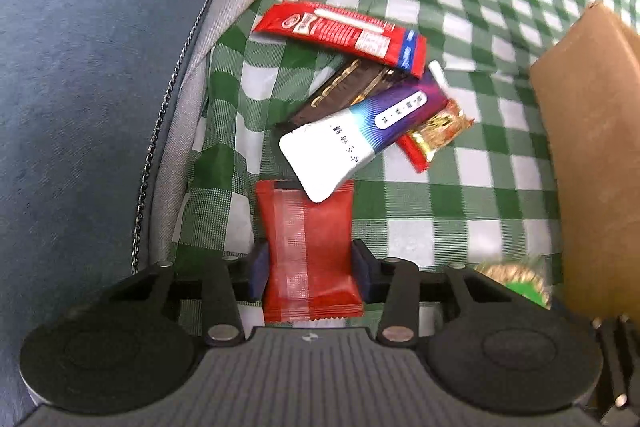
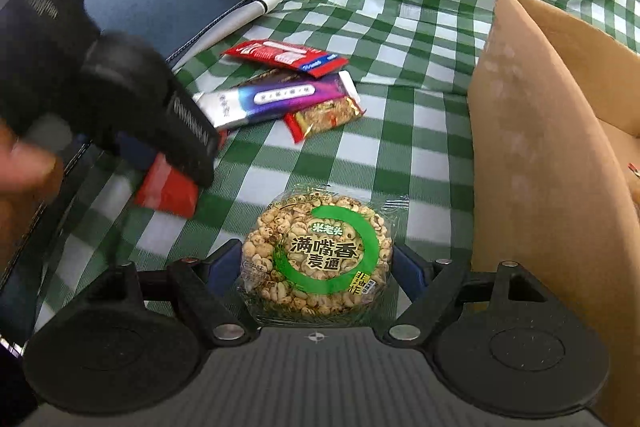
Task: Organize snacks
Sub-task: 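Grasp the red wafer pack with left tool while right tool grasps the round peanut cake pack, then lift both packs and carry them over the cardboard box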
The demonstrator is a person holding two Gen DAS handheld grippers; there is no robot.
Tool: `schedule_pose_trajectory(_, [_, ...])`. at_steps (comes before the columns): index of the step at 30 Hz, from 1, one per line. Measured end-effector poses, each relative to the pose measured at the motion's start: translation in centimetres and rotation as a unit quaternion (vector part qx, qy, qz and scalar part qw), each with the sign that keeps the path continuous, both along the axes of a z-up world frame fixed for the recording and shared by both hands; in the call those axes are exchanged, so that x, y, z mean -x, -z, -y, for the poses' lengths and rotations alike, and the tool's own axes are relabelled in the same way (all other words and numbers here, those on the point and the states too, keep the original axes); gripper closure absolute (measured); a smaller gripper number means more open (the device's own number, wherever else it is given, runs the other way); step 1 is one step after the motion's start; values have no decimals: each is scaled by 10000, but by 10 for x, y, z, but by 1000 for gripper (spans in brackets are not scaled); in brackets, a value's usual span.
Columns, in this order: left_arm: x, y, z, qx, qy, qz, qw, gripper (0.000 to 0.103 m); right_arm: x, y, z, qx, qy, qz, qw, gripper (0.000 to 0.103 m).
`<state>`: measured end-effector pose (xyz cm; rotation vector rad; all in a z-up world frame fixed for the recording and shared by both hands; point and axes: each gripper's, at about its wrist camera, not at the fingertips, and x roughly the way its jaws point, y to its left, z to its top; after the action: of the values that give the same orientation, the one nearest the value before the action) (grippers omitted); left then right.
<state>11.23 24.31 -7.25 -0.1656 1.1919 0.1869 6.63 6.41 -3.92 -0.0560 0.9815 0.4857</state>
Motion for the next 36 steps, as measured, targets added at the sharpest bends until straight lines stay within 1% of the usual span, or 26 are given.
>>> schedule_pose_trajectory(2, [6, -6, 0, 148, 81, 80, 9998, 56, 8, -3, 4, -14, -57, -11, 10000, 22])
schedule_pose_trajectory(5, [12, -9, 6, 394, 323, 74, 9987, 56, 19, -6, 9, -4, -109, -11, 9999, 22])
schedule_pose_trajectory(8, [16, -8, 12, 402, 556, -10, 9976, 56, 25, -5, 14, 29, -166, -67, 9998, 22])
schedule_pose_trajectory(10, [18, -6, 15, 367, 595, -73, 9975, 56, 30, -5, 14, 44, -282, -85, 9996, 22])
schedule_pose_trajectory(15, [17, 0, 14, 289, 502, -258, 9980, 54, 36, -1, 12, 134, -465, -84, 9988, 22])
schedule_pose_trajectory(20, [14, 1, 12, 236, 489, -329, 9980, 50, 32, 4, 13, 67, -489, -171, 9986, 20])
schedule_pose_trajectory(23, [12, 3, 16, 151, 598, -384, 9974, 49, 27, 7, 12, 52, -441, -203, 9988, 20])
schedule_pose_trajectory(26, [10, 6, 23, -19, 752, -445, 9962, 48, 26, 9, 10, 58, -410, -242, 9988, 20])
schedule_pose_trajectory(31, [8, 7, 28, -212, 861, -470, 9949, 48, 26, 13, 9, 65, -403, -286, 9988, 20])
schedule_pose_trajectory(35, [7, 6, 30, -272, 921, -433, 9944, 55, 27, 14, 9, 89, -447, -267, 9986, 21])
schedule_pose_trajectory(36, [7, 5, 30, -276, 914, -424, 9945, 55, 27, 14, 8, 100, -459, -251, 9986, 21])
